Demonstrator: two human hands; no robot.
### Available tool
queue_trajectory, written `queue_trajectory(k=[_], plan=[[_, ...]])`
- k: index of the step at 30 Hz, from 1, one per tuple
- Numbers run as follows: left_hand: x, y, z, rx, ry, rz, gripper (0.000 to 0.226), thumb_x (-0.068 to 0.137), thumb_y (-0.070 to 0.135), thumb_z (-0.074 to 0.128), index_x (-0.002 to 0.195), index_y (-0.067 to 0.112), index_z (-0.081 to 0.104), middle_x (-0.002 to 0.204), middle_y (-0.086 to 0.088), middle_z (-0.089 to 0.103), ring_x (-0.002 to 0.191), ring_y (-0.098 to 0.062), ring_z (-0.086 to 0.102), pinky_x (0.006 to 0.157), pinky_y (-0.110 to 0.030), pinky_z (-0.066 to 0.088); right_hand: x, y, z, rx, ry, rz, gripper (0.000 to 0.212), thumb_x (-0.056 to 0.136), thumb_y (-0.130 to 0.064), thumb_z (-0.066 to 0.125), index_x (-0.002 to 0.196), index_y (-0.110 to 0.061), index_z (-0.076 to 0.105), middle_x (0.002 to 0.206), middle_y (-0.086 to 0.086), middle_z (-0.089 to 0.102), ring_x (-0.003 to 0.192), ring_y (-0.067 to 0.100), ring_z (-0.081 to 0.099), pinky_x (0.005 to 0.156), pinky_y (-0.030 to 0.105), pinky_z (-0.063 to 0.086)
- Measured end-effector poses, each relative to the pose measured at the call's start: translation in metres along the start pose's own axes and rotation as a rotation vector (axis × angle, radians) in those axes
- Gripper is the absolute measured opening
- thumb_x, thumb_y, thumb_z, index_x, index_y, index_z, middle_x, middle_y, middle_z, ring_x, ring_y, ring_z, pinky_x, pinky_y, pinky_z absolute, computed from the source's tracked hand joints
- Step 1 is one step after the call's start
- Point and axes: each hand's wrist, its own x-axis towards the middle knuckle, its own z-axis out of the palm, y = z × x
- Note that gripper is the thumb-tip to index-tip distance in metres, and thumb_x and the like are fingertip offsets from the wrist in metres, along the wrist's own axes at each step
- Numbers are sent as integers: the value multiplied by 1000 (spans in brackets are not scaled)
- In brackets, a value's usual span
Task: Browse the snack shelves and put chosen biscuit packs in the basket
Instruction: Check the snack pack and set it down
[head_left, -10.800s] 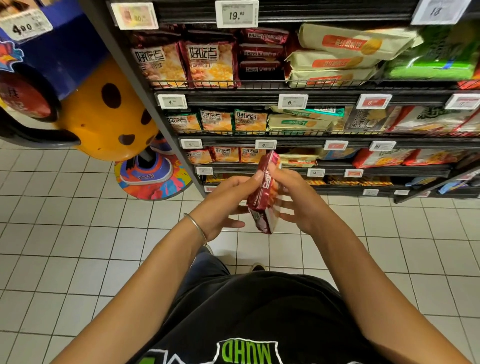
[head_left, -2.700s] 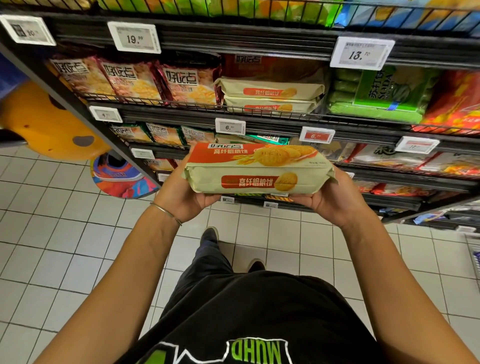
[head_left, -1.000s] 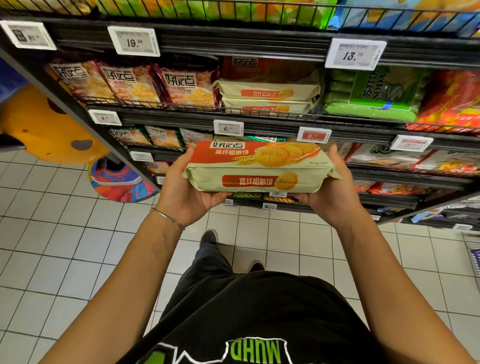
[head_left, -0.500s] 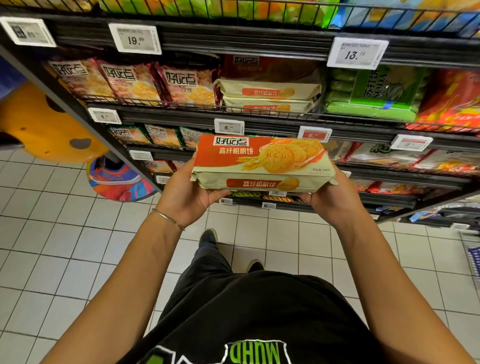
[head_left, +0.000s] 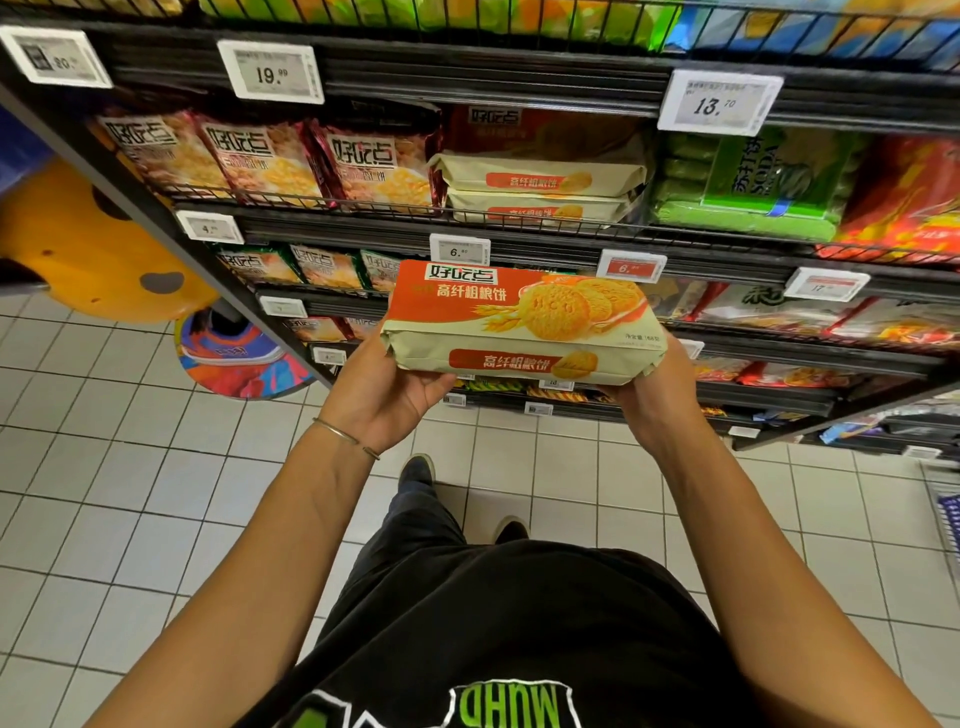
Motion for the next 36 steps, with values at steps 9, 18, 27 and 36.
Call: queue_trajectory(k=[9, 18, 27, 36], plan=[[2, 14, -5, 138, -85, 143, 44, 102, 42, 54, 142, 23, 59, 142, -13, 63, 121, -31, 65, 94, -47, 57, -3, -6, -14, 59, -164, 116, 50, 103, -62, 43, 117, -30, 78, 122, 7, 76, 110, 26, 74, 79, 40, 63], [-3, 12, -1, 274, -136, 161, 56, 100, 45, 53, 150, 18, 50, 148, -15, 57, 136, -37, 54, 109, -56, 47, -2, -1, -16, 8, -165, 67, 52, 104, -56, 47, 143, -23, 58, 129, 7, 73, 120, 26, 70, 102, 51, 55], [3, 9, -1, 506, 83, 171, 48, 107, 52, 42, 134, 22, 66, 128, -12, 72, 123, -36, 66, 99, -55, 54, -2, -2, -24, -37, -129, 2, 48, 103, -57, 48, 137, -25, 62, 124, 8, 75, 114, 28, 72, 91, 47, 60], [5, -1, 9, 474, 193, 145, 61, 102, 69, 25, 117, 32, 72, 117, -3, 77, 109, -23, 74, 97, -51, 57, -1, -9, -23, -20, -36, 24, 41, 104, -61, 45, 114, -34, 74, 111, 3, 80, 102, 23, 77, 74, 38, 63]])
